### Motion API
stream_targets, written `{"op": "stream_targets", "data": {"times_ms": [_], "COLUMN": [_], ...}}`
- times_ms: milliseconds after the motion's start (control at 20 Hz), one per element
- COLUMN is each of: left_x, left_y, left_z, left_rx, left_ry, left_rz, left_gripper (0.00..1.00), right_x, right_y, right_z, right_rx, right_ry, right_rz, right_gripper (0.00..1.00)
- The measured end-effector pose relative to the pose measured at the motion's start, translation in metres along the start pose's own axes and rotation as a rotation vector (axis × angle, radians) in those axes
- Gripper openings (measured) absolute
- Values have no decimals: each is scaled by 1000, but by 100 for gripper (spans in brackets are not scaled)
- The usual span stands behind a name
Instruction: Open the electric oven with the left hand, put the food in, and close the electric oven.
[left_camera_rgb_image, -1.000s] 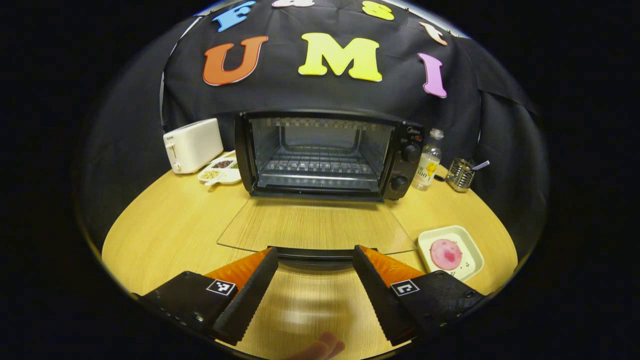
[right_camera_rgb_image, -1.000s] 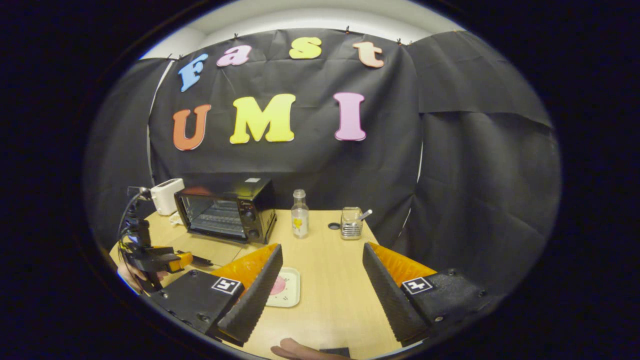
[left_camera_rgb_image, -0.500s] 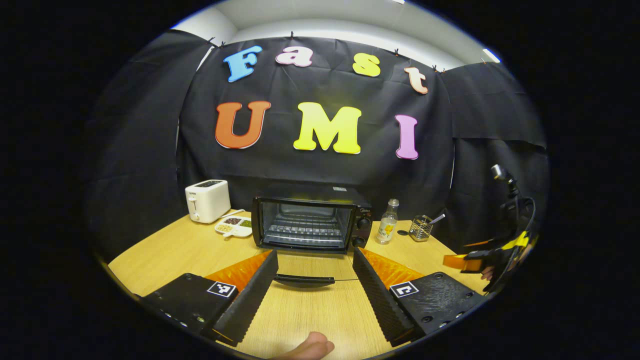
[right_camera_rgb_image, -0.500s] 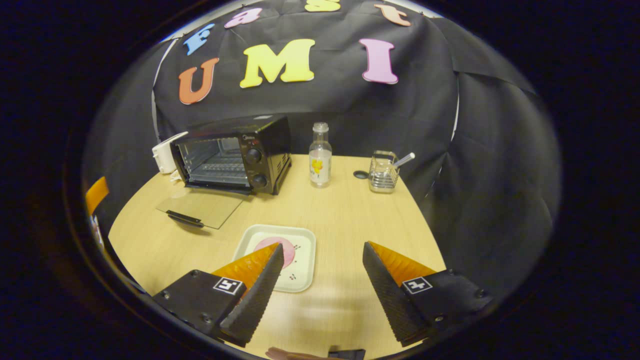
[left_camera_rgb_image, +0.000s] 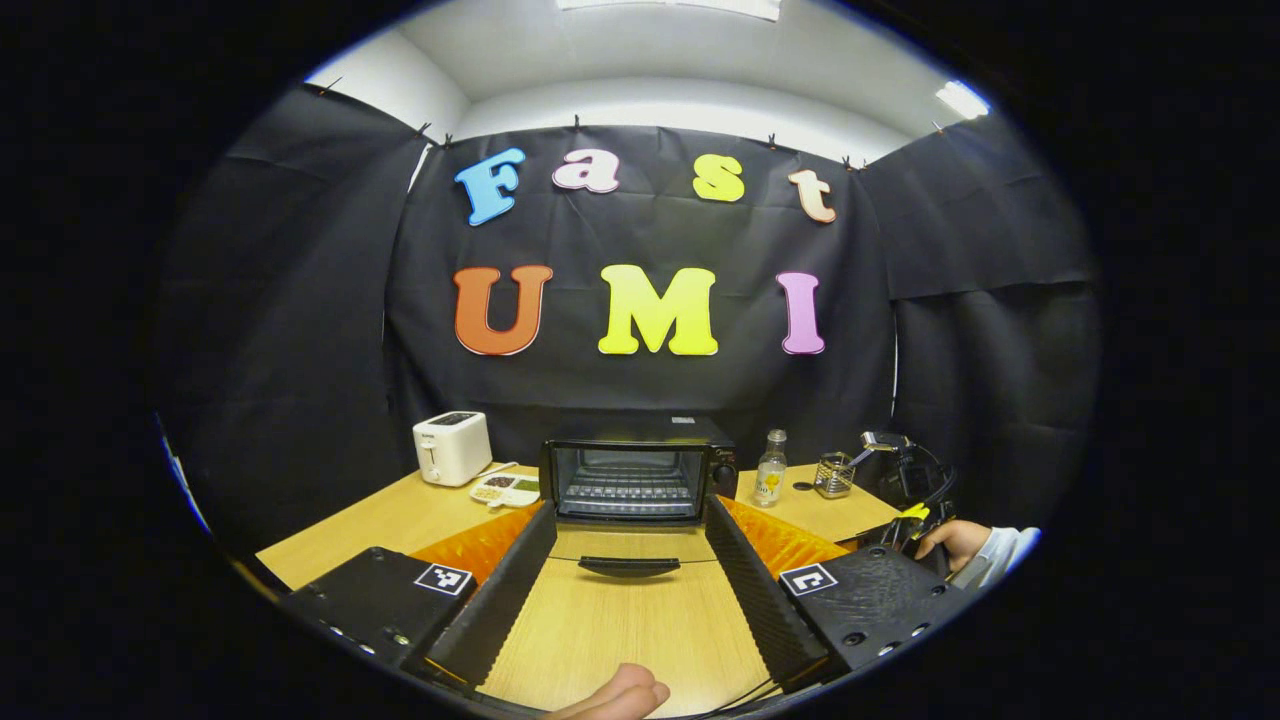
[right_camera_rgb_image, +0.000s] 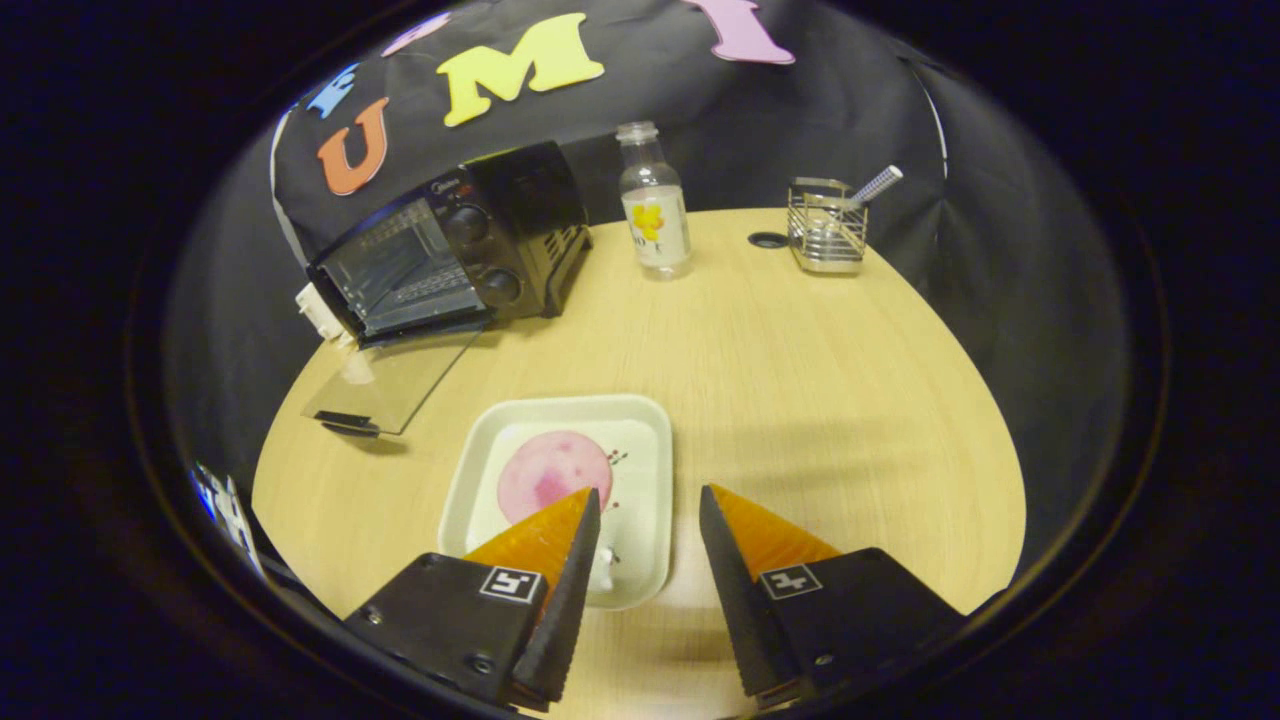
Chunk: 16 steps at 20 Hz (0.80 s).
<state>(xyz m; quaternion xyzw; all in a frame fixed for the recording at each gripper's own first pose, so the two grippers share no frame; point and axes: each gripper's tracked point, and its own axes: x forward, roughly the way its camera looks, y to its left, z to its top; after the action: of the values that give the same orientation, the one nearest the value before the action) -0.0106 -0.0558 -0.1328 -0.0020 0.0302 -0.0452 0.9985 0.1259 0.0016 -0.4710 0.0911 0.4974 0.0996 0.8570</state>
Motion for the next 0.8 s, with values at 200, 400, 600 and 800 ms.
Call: {"op": "stream_targets", "data": {"times_ms": [200, 400, 600, 800], "left_x": [-8, -19, -27, -34], "left_y": [7, 13, 21, 25], "left_z": [2, 8, 7, 12], "left_rx": [-17, -23, -26, -14], "left_ry": [-2, -23, -25, -25], "left_rz": [12, 24, 35, 42], "left_gripper": [96, 96, 96, 96], "right_x": [13, 21, 20, 21], "right_y": [2, 1, 0, 0], "right_z": [-9, -3, -4, -4], "right_rx": [-6, -32, -30, 22], "right_ry": [42, 27, 57, 59], "right_rz": [37, 68, 73, 126], "right_gripper": [35, 12, 11, 4]}}
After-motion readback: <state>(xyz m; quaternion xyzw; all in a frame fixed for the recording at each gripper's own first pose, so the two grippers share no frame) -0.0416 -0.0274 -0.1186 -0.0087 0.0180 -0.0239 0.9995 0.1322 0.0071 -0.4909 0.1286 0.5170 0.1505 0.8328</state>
